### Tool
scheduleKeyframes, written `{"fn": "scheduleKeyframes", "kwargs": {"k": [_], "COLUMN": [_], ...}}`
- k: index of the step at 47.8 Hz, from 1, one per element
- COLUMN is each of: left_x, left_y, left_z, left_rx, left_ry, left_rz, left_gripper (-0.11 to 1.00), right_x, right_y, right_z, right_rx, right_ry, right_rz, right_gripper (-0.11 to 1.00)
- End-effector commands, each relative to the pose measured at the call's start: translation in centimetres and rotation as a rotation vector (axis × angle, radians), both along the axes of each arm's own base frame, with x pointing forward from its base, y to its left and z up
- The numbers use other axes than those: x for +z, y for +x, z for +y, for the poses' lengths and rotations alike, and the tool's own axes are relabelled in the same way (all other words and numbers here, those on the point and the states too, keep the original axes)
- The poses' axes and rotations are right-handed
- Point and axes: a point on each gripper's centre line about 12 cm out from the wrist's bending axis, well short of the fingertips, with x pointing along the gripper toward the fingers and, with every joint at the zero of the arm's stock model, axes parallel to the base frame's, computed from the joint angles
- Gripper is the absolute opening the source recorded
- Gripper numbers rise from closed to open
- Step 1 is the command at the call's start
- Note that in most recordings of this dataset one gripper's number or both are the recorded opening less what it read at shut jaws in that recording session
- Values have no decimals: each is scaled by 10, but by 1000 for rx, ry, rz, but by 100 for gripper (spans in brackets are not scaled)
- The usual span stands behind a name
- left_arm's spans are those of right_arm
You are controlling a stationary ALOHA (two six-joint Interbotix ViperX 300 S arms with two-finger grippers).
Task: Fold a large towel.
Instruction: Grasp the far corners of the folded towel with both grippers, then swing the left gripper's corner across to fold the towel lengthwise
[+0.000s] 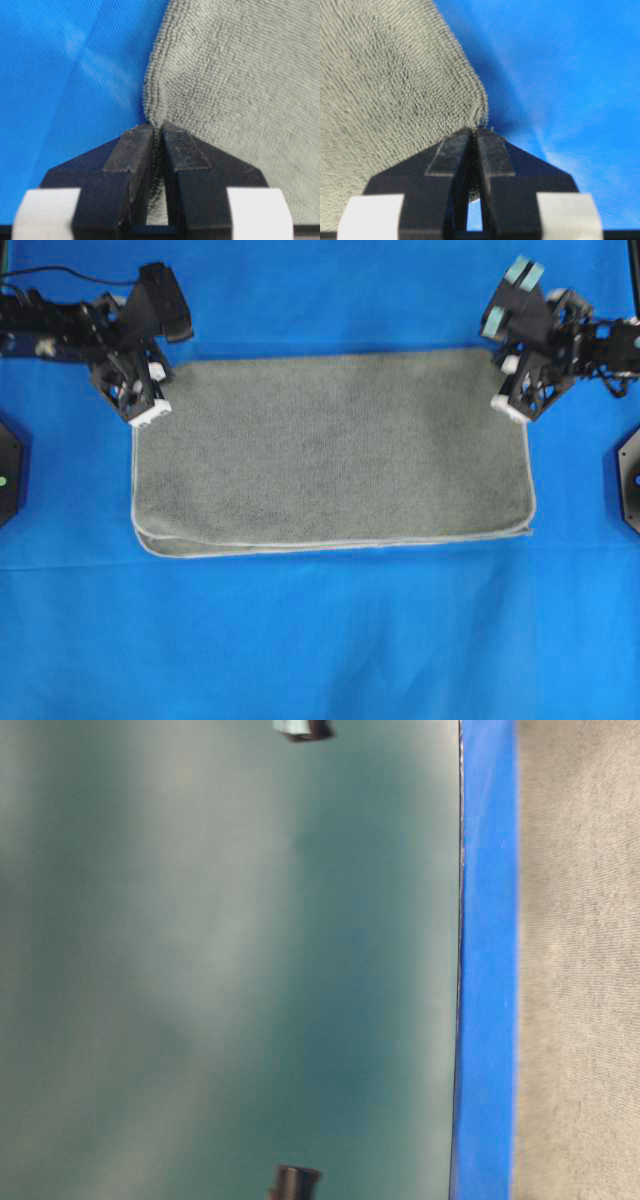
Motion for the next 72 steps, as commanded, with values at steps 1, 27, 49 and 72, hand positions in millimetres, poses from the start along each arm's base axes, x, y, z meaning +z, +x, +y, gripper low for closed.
{"fn": "scheduleKeyframes", "kwargs": {"k": [1,27,49,72], "left_x": [42,197,221,242], "left_y": [6,-14,38,137], "left_z": [-2,-36,-149,-234], "left_rx": [-6,-31,-318,-482], "left_ry": [14,88,-67,-154], "left_rz": [-48,-328,-640,-813], "left_gripper": [3,3,3,3], "right_x": [34,189,212,244], "right_y": [1,-24,6,98], "right_z": [1,59,-21,-80], "right_rx": [-18,50,-119,-41], "right_ry": [-45,-122,-262,-335], "right_rz": [-71,-461,-551,-684], "right_gripper": [2,2,2,2]}}
